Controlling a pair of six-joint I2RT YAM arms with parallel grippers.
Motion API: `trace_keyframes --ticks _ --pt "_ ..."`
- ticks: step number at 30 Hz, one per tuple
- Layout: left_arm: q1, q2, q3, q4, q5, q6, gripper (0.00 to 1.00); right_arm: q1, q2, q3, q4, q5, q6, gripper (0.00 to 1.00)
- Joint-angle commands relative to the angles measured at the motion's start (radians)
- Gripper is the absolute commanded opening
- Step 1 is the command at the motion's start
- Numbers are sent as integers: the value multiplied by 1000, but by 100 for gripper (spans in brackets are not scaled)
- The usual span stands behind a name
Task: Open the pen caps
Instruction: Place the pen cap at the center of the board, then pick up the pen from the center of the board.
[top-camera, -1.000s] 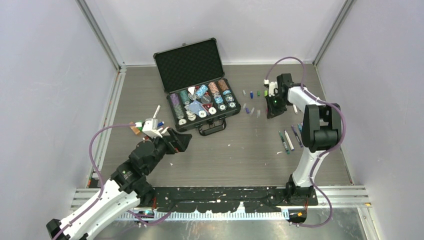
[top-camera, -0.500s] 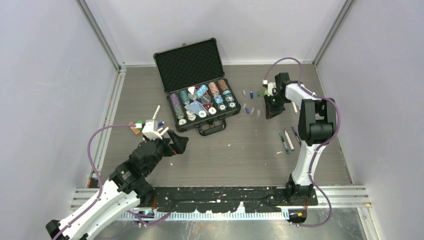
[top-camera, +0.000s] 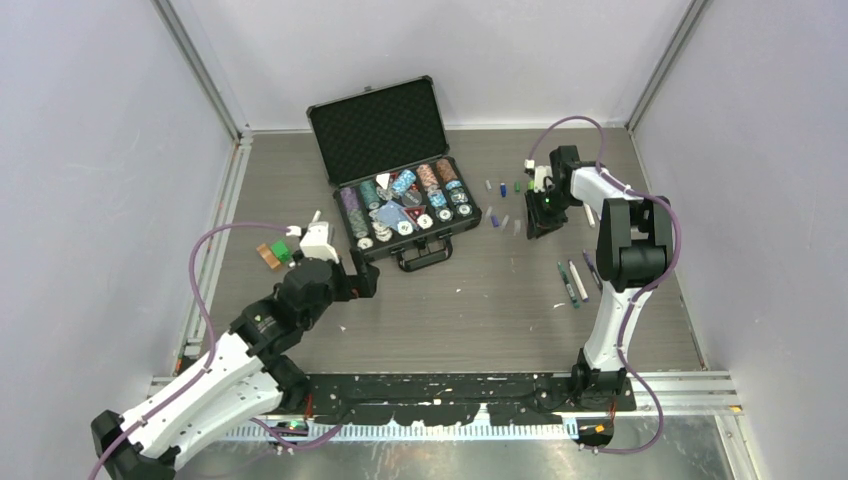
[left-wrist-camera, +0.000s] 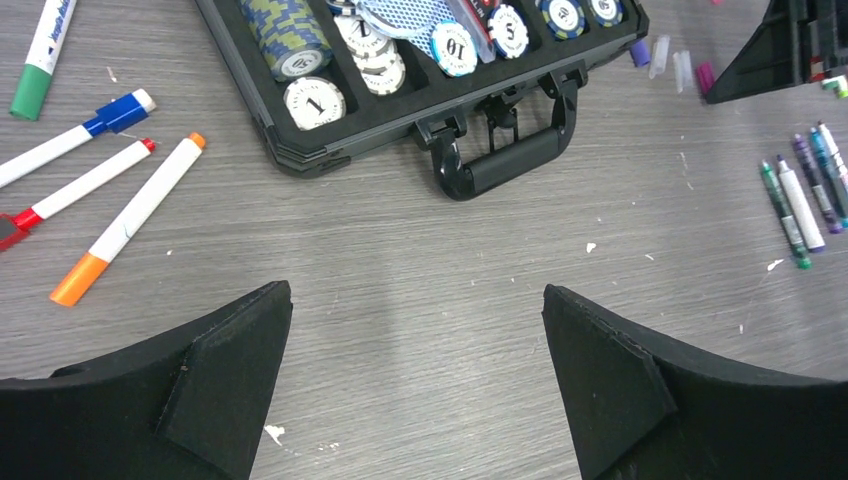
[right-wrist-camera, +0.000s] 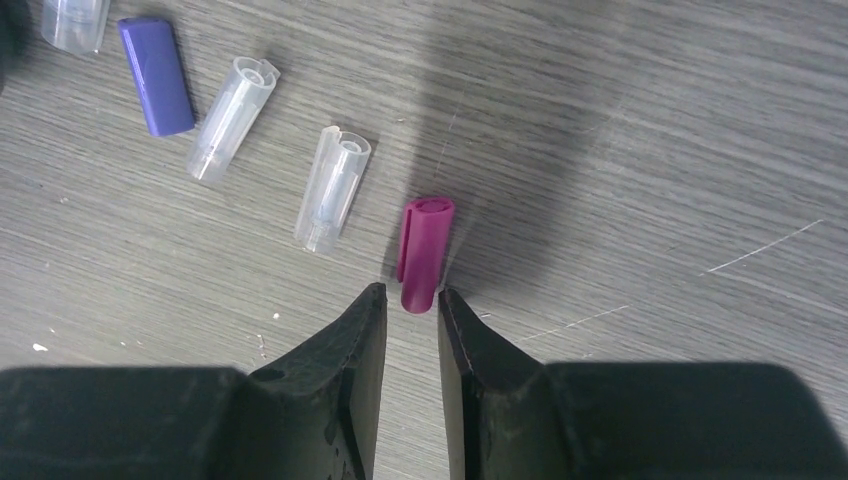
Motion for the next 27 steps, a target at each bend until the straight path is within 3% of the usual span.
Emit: trace_keyframes --ticks 1,7,12,15,20,27 --pt "6 47 64 -14 -13 48 100 -5 -67 15 14 -27 16 31" --pt "72 125 165 -137 32 113 100 -5 -179 -5 15 -38 10 32" --pt "292 240 281 -245 280 179 99 -5 -274 -11 -23 -85 6 32" --pt "369 335 350 -308 354 243 97 -4 -346 -30 -68 -138 -17 32" --pt "384 480 490 -455 278 399 96 -6 -516 -127 -113 -271 -46 33" --pt "393 604 517 -466 165 559 94 -30 -689 -288 -4 -476 -52 37"
